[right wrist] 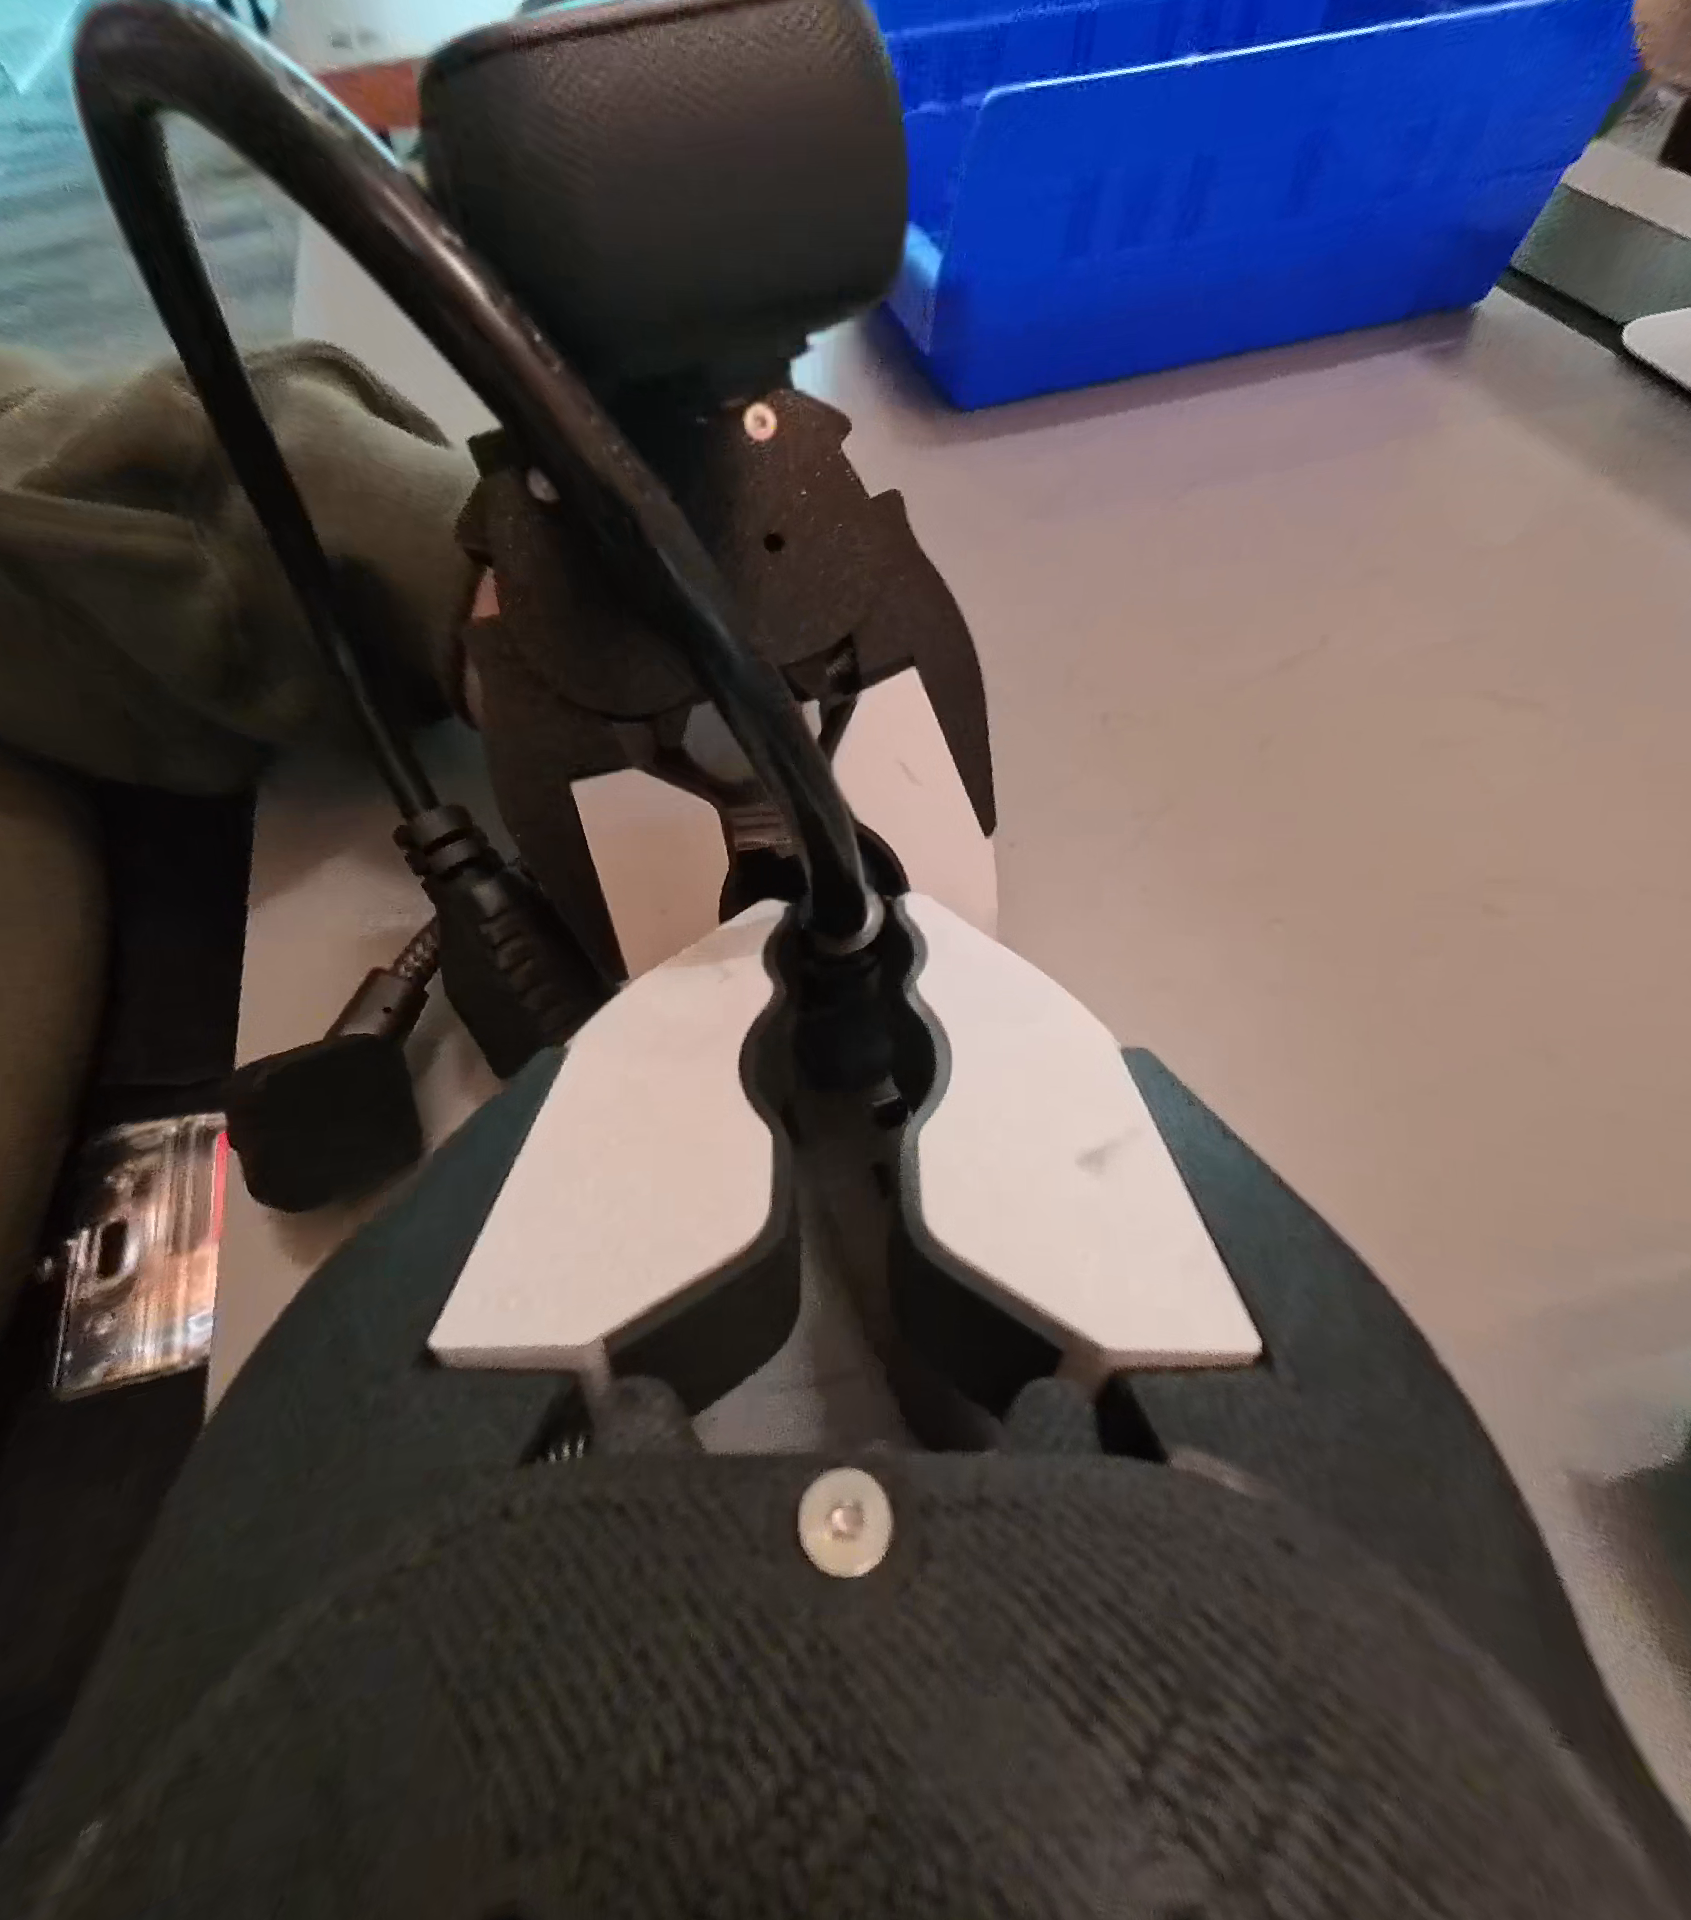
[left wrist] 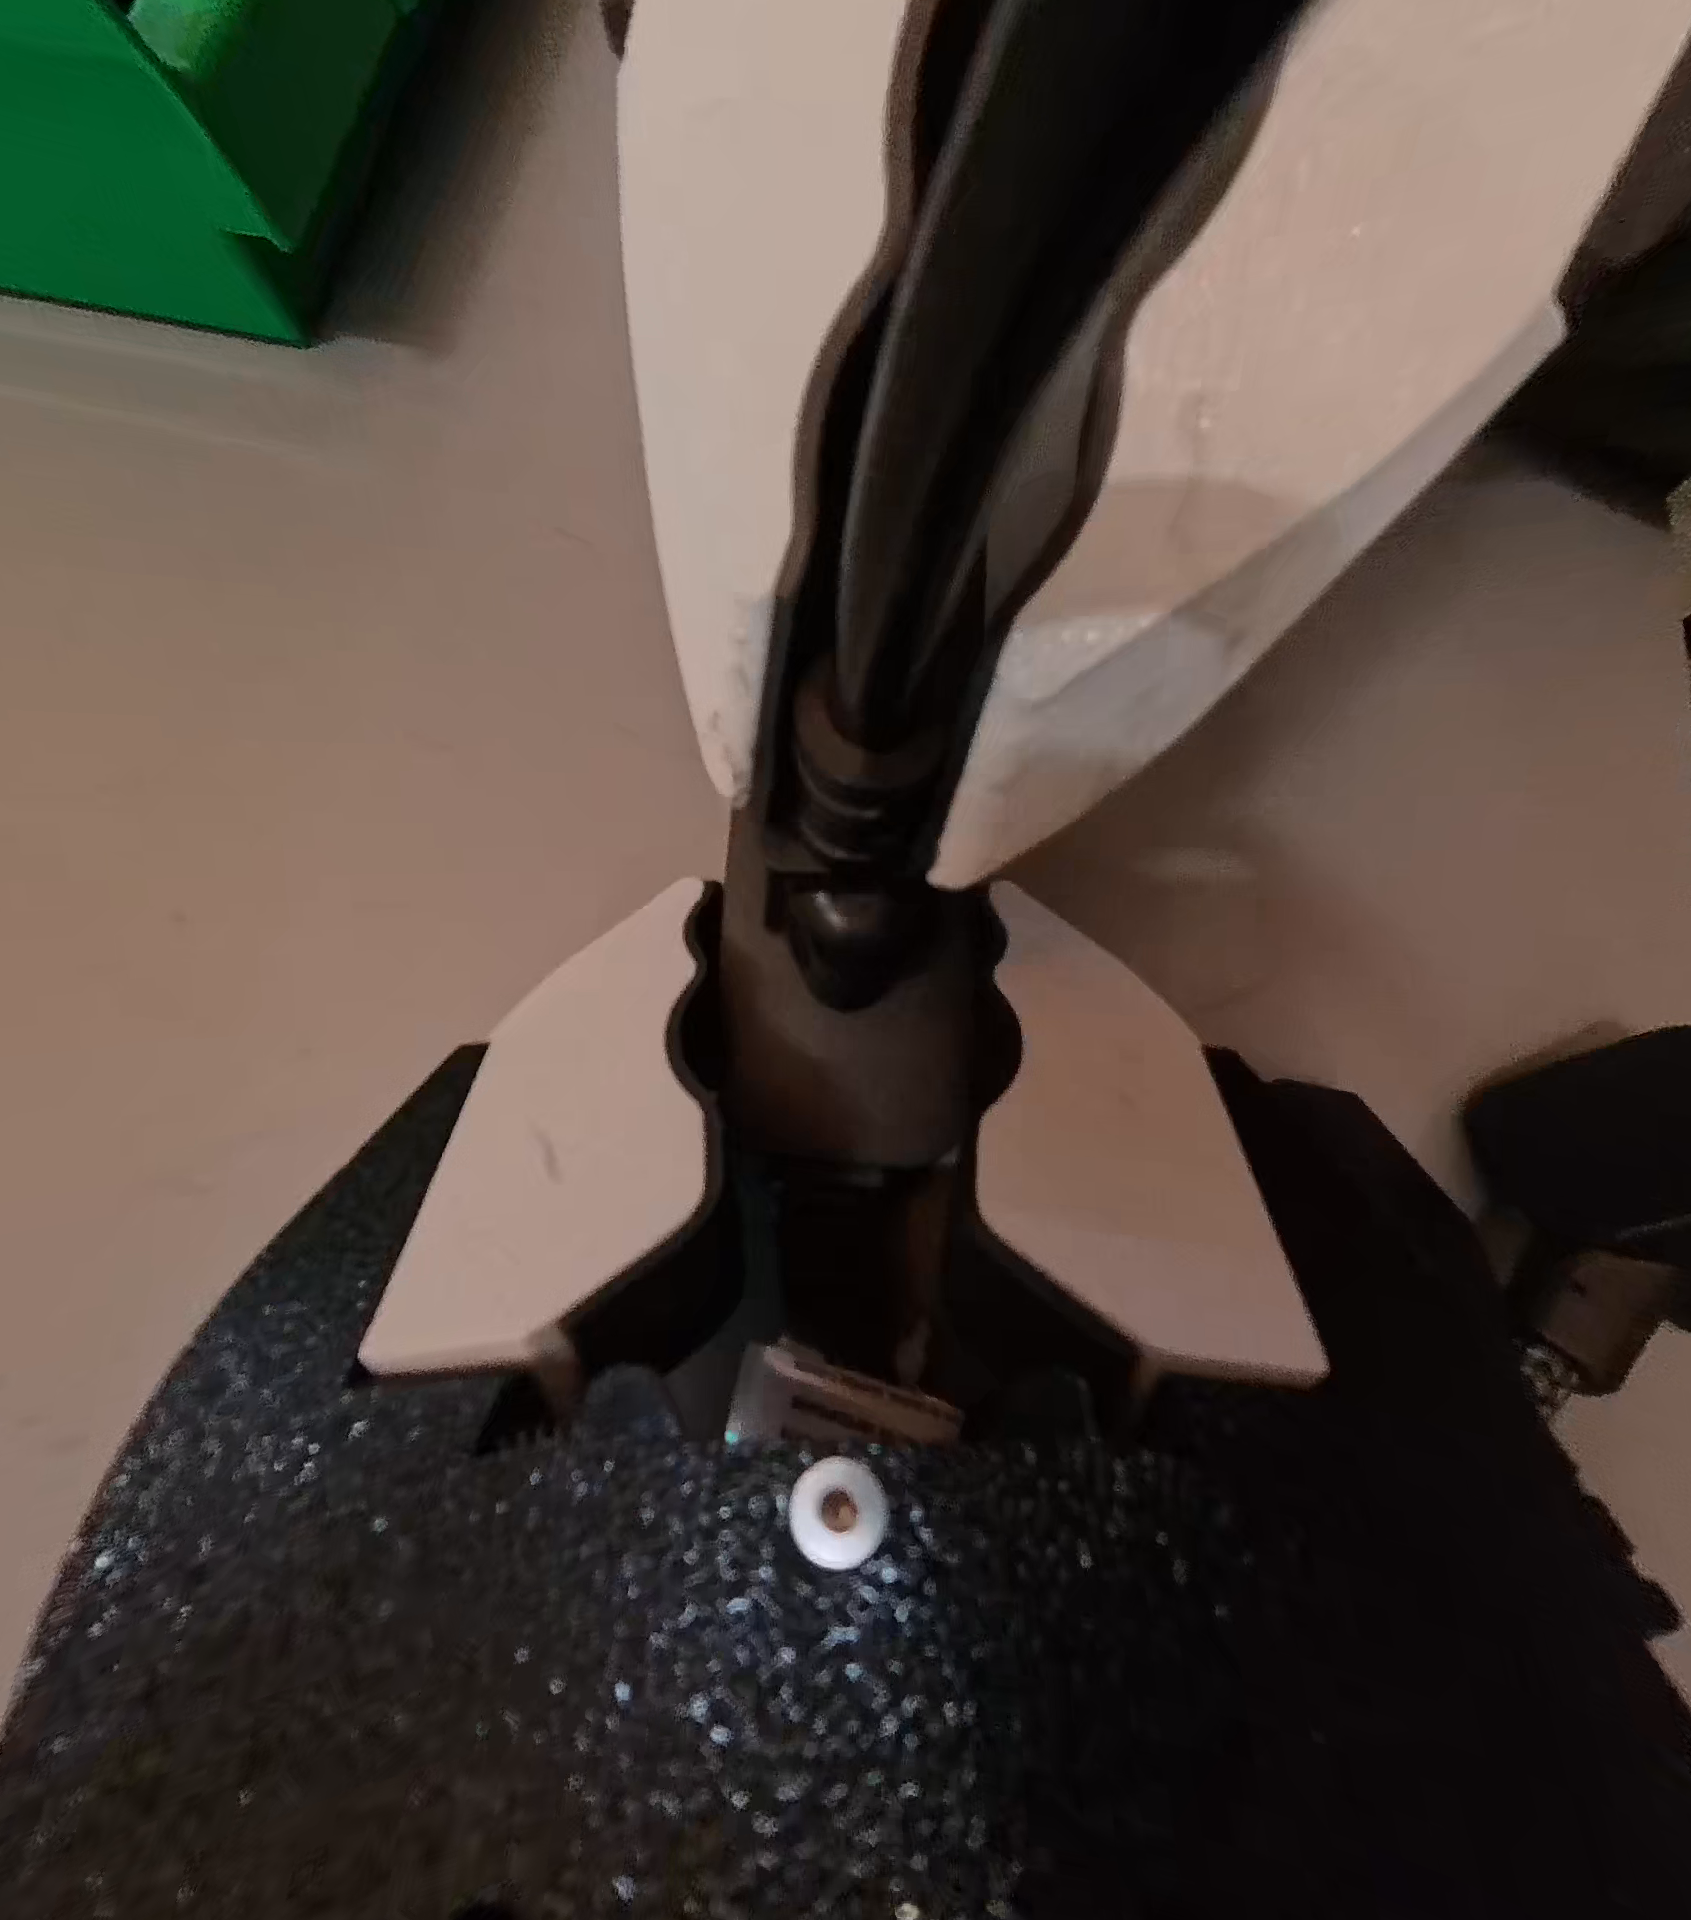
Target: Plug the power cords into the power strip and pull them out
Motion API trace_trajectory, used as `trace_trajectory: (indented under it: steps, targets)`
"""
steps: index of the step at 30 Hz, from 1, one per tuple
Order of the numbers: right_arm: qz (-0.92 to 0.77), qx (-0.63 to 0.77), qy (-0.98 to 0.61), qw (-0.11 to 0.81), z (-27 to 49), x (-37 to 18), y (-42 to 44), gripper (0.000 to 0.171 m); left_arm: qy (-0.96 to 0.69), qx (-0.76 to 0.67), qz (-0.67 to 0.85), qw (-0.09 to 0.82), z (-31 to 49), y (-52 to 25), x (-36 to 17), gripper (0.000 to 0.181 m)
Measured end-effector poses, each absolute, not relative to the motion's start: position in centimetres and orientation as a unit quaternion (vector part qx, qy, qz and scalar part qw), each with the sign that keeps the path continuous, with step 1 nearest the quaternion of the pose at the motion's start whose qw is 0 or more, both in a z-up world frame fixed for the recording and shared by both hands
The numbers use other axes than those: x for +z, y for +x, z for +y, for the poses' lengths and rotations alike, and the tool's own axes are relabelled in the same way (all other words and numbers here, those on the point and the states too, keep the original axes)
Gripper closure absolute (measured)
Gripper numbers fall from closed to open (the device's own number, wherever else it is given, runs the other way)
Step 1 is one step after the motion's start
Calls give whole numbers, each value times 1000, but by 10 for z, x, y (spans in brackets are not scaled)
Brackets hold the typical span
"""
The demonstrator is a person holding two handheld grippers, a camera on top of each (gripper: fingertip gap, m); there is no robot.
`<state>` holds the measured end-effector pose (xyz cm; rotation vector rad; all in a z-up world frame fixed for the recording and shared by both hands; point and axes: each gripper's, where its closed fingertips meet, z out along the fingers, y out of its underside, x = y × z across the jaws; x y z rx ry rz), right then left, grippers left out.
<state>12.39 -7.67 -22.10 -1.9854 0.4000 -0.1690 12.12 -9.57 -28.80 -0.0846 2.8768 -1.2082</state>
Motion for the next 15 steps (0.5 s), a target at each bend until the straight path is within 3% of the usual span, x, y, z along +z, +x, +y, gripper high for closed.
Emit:
trace_trajectory:
  steps: [3,9,15]
  targets:
    - [173,-63,-811,555,-74,-219,125,156,-34,-389,921,11,-96,123,-288,136]
    - [128,-106,-861,480,-73,-220,116,156,-7,-392,920,7,-95,116,-287,136]
    - [150,-85,-838,518,-70,-219,119,156,-21,-392,920,0,-94,117,-287,136]
